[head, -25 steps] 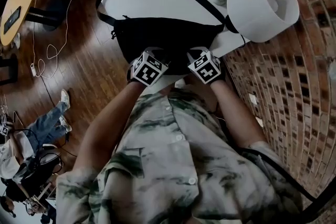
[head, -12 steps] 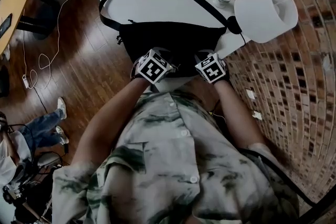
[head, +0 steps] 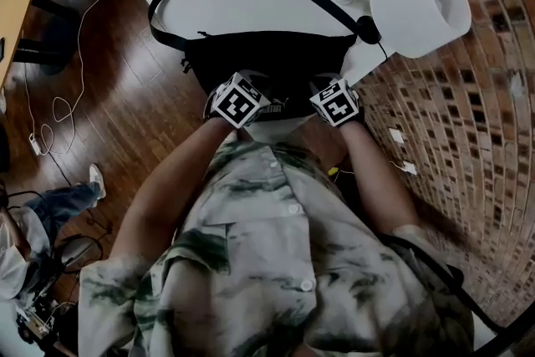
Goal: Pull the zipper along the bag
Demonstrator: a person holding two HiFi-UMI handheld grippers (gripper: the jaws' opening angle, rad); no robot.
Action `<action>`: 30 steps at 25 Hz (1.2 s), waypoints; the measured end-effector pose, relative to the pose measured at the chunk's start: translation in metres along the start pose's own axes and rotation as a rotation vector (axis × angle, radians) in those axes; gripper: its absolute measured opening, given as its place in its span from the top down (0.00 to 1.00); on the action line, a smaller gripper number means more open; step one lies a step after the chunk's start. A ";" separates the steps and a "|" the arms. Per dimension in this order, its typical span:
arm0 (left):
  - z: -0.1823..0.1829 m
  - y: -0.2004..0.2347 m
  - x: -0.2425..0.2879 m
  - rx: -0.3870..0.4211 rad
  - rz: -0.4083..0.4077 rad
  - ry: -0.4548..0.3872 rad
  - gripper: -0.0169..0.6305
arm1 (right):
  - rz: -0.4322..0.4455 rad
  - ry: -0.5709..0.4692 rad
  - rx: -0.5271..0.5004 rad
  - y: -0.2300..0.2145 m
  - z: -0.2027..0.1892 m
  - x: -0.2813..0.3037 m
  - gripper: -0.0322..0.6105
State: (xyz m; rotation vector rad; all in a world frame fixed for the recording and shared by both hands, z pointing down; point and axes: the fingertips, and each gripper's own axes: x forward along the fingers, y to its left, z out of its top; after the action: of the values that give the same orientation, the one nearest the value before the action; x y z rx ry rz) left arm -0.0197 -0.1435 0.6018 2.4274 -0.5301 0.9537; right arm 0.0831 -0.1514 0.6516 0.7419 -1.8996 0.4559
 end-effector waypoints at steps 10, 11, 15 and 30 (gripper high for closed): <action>-0.002 0.000 0.001 -0.002 -0.073 -0.015 0.93 | 0.005 0.004 0.020 0.001 0.000 0.000 0.95; -0.003 0.002 0.001 0.003 -0.073 -0.013 0.93 | 0.006 0.006 0.023 0.001 0.000 0.000 0.95; -0.003 0.002 -0.004 -0.008 -0.096 -0.014 0.93 | 0.013 0.013 0.031 0.001 0.000 -0.002 0.95; -0.007 -0.002 0.000 -0.008 -0.109 0.010 0.94 | 0.049 0.036 0.035 0.004 0.001 -0.003 0.95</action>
State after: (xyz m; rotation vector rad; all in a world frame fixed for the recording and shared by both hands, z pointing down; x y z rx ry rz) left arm -0.0226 -0.1381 0.6057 2.4159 -0.3926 0.9154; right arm 0.0806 -0.1488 0.6487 0.7070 -1.8834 0.5316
